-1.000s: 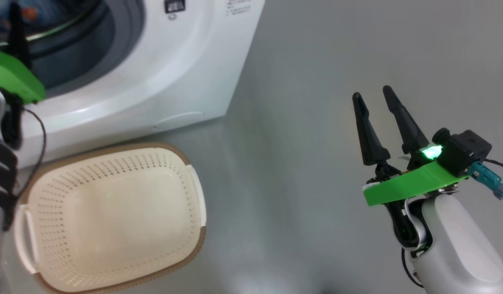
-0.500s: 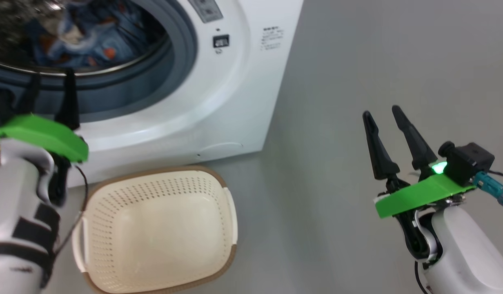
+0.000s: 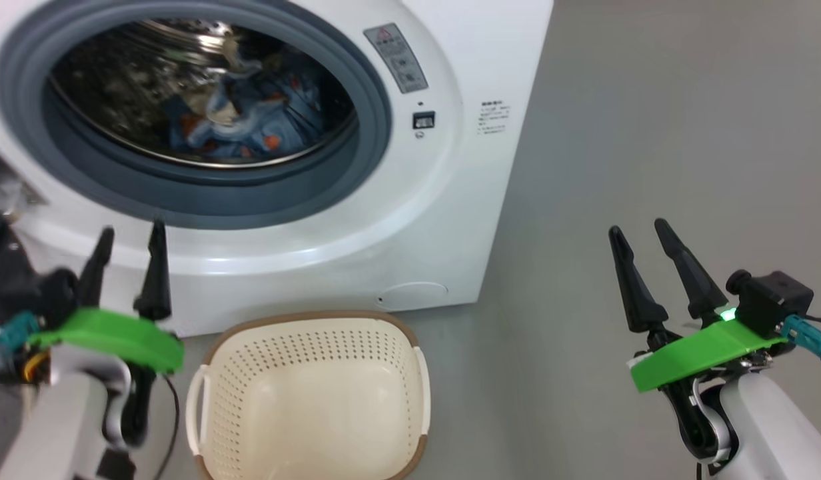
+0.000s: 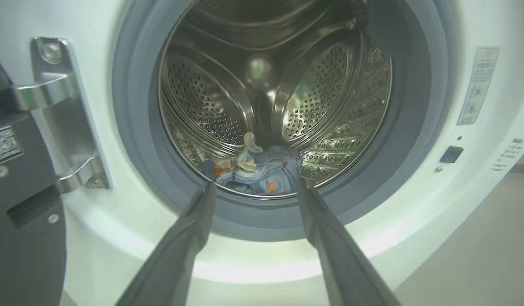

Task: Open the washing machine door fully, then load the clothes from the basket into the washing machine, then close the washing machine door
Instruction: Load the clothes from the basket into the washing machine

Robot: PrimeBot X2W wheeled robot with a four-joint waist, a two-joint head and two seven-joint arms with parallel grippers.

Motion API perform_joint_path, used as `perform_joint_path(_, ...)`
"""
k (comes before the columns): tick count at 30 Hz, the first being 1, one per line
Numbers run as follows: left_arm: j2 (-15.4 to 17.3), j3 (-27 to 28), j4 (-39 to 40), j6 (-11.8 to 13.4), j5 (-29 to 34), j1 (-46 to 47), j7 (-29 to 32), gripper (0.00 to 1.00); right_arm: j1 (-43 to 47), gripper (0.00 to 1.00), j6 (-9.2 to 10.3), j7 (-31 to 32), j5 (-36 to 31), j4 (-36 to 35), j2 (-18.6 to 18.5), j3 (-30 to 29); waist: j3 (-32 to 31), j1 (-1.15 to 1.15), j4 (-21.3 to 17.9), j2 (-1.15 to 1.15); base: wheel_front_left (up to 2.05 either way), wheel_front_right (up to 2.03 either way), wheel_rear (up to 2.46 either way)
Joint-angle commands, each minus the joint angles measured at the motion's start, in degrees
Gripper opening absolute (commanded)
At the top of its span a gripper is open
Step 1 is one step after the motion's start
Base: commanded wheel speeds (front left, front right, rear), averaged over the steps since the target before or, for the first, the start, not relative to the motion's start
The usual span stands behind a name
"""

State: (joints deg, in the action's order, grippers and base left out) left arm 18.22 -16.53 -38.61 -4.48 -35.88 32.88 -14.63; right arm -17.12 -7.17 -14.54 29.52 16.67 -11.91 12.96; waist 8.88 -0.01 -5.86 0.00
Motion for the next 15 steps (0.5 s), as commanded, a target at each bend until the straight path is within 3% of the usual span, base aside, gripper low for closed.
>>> perform_joint_path(1,1.86,2.30,2.08,0.33,0.59,-0.82,-0.36,1.00,0.66,1.00,-0.32,-0.46,0.94,-1.23,-0.80,0.78,-2.10,0.01,1.90,0.00,0.00,0.00,0.00)
perform_joint_path(15,1.75,6.74,16.16,5.07,3.57,-15.70,-0.37,1.00,3.23,1.00,-0.32,-0.46,1.71,-1.45,-2.47,0.84,-4.69,0.01,3.52,0.00,0.00,0.00,0.00)
